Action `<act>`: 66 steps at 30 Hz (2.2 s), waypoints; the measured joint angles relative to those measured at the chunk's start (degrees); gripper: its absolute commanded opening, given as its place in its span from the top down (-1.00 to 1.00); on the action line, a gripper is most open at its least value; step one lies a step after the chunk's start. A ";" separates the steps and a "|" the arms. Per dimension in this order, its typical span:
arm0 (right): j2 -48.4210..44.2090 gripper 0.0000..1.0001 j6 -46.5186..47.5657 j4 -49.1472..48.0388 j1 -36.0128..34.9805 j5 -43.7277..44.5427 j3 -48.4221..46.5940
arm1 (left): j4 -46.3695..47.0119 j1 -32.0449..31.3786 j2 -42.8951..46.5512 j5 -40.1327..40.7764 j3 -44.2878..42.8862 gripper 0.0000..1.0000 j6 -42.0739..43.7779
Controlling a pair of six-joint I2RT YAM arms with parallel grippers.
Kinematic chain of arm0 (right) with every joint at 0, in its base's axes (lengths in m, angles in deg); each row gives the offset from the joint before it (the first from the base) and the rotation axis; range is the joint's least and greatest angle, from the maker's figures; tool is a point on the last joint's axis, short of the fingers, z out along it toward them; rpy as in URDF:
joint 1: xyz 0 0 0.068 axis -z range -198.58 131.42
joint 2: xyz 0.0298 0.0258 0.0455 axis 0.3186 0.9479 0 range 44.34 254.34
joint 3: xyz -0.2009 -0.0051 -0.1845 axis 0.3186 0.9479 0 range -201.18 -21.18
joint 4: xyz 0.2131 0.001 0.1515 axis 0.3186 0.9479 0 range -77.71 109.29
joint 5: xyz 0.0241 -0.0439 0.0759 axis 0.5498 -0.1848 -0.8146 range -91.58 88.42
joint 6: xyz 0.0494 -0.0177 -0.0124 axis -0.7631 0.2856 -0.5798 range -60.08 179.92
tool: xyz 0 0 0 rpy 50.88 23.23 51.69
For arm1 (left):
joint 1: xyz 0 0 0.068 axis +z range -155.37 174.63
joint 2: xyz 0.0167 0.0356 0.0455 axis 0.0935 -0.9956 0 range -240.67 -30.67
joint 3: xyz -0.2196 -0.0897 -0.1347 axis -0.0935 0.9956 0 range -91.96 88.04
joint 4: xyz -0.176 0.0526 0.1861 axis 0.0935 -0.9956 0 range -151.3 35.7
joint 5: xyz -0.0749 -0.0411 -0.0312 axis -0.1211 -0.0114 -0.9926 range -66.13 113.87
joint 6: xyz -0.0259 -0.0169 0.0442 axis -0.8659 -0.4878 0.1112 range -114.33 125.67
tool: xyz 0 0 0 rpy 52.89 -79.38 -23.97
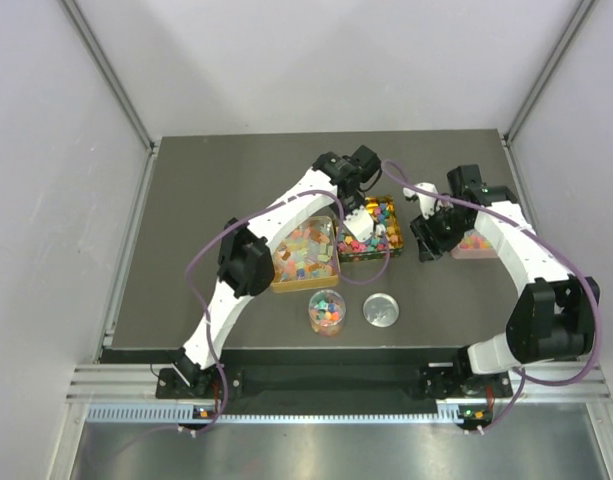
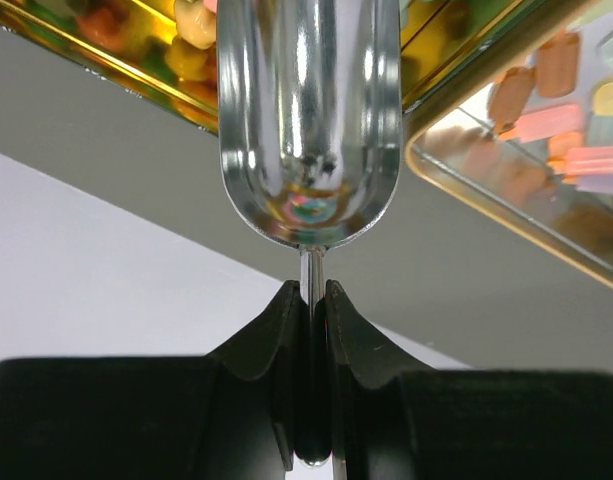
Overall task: Pack the candies
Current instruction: Scoop the fake candies from the storage box.
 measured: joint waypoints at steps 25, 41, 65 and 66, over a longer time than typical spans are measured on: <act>4.57 -0.03 -1.31 -9.64 -1.18 -4.74 6.73 | -0.98 -1.81 -3.78 -1.57 -3.80 1.00 -6.01; 5.01 -0.02 -5.14 -10.64 -2.23 -2.56 6.29 | -3.23 -1.14 -7.23 -11.39 -4.35 1.00 -18.16; 5.16 -0.04 -10.08 -12.66 -4.15 -3.80 0.42 | 6.93 3.52 -4.33 -19.71 -3.04 1.00 -38.12; 4.83 -0.04 -9.97 -12.70 -4.15 -3.98 0.28 | 7.30 3.67 -3.61 -19.76 -2.60 1.00 -38.32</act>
